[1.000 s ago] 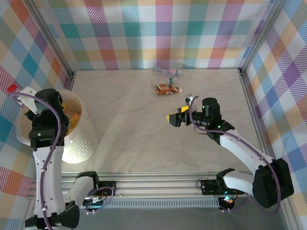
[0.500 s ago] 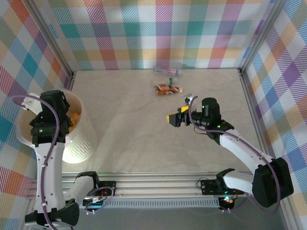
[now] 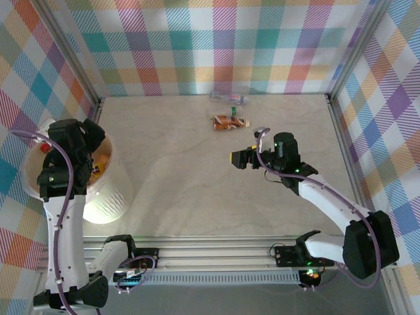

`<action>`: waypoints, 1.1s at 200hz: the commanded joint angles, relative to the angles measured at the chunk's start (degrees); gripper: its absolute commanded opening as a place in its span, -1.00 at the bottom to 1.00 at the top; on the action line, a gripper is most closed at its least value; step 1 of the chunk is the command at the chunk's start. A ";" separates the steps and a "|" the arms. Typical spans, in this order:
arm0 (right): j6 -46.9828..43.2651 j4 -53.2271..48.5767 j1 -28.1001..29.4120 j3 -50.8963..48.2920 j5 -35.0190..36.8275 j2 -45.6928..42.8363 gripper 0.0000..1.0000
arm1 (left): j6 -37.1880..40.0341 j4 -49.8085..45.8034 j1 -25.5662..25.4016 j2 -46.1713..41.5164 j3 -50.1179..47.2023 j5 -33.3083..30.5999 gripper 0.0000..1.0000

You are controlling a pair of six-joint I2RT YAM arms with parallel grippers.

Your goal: Put the plastic bottles in the bin

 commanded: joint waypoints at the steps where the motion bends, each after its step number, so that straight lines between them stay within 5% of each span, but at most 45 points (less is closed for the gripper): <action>1: 0.36 -2.19 -0.67 3.64 3.03 2.01 0.99 | 1.82 5.81 0.51 0.87 2.32 15.76 1.00; 73: -8.79 -4.00 -3.34 10.14 2.18 9.29 0.99 | 0.35 17.81 -9.92 4.40 1.11 25.38 1.00; 135: -23.01 -13.74 -8.83 24.03 -1.66 21.49 0.99 | -2.19 27.53 -25.19 11.37 -1.24 24.03 1.00; 220: -59.92 -29.39 -13.04 45.04 -4.96 40.94 0.99 | -2.83 31.79 -30.08 15.24 -5.75 24.22 1.00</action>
